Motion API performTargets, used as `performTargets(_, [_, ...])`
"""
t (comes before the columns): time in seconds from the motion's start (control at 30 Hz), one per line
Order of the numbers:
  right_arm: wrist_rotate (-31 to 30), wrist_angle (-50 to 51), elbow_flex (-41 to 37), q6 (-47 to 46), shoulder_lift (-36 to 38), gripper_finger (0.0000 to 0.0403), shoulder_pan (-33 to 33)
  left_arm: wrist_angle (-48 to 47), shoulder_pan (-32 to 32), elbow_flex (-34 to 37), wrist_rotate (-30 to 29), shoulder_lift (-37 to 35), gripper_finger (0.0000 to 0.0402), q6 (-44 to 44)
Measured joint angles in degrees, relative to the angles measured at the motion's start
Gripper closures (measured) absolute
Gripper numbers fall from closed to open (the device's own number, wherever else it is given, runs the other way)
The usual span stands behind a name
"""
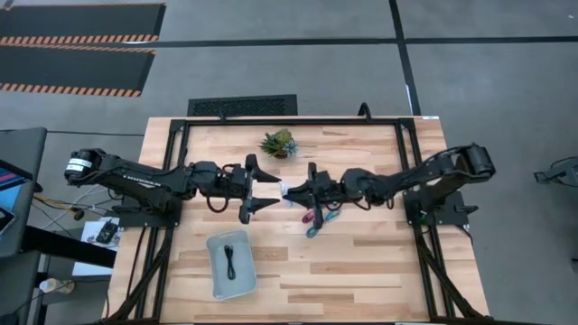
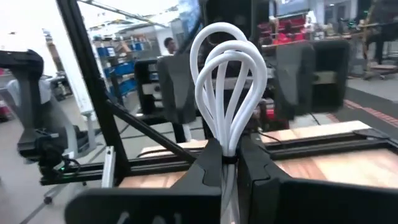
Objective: Pick and place USB-C Cables
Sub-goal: Put the white USB cable into the gray bin
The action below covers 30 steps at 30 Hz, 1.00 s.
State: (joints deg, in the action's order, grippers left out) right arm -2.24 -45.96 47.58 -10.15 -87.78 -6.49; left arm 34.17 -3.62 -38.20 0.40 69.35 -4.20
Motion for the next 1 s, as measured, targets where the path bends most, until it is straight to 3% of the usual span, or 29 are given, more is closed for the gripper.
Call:
performTargets(0.3, [3.74, 0.46, 3.99, 1.0, -2.75, 0.0388, -0.05, 0.19, -0.02, 0.0, 0.89, 0.01, 0.0136, -0.14])
performTargets(0.7, [4.04, 0.67, 4.64, 0.11, -4.44, 0.0383, 0.01, 1.95, -0.02, 0.02, 2.56, -0.01, 0.0141, -1.21])
performTargets(1.0, [4.0, 0.14, 4.64, 0.09, -4.56, 0.0382, 0.28, 2.63, -0.04, 0.02, 3.68, 0.08, 0.0234, -1.16])
